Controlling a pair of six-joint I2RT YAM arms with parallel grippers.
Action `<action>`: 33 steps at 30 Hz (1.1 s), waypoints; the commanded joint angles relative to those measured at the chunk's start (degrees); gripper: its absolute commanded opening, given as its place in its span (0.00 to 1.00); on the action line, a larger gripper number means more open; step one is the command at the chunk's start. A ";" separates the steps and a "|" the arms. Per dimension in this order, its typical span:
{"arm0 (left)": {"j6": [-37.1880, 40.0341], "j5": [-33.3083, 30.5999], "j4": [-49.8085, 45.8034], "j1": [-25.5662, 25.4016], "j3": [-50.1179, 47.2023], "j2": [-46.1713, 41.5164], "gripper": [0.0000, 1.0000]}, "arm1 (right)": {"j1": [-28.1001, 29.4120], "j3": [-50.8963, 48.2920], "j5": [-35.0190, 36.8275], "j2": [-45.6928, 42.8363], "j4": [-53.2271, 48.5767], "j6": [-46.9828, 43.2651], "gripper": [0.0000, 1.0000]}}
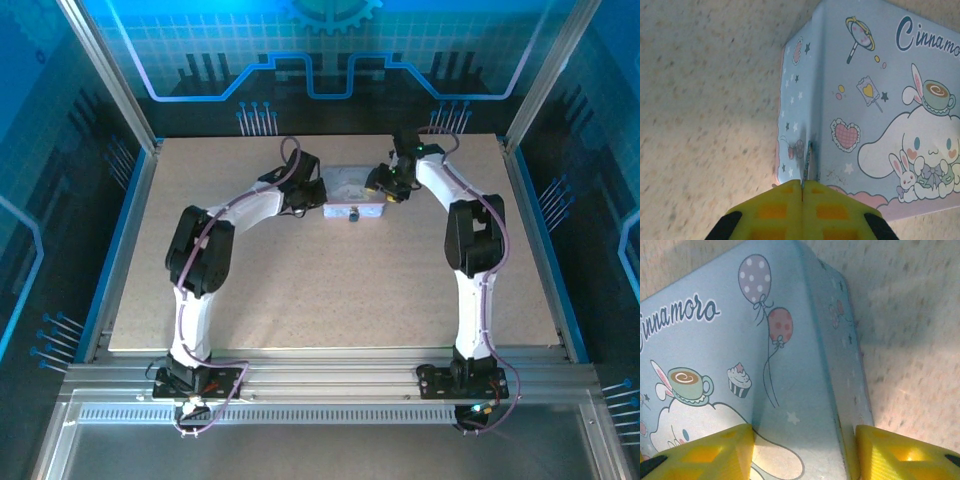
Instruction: Unlock a padlock with a key
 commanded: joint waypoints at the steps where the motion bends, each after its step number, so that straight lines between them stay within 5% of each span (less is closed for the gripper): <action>1: 2.40 3.68 1.47 -2.33 -6.26 -4.48 0.00 | 3.99 -5.89 -3.64 -4.72 0.94 -1.43 0.55; 8: 3.82 3.41 3.43 -2.97 -18.74 -14.31 0.00 | 6.36 -13.97 -1.08 -13.21 1.10 -2.30 0.56; 17: 6.54 2.02 4.05 -1.42 -27.03 -22.15 0.00 | 6.81 -20.40 3.29 -23.87 2.21 -2.64 0.71; 23: 9.33 4.95 6.23 -0.22 -31.12 -26.76 0.00 | 7.62 -25.97 8.35 -29.74 2.23 -4.15 0.70; 33: 13.20 7.58 6.45 0.01 -37.57 -38.09 0.00 | 26.75 -42.55 32.61 -38.20 12.99 7.98 0.56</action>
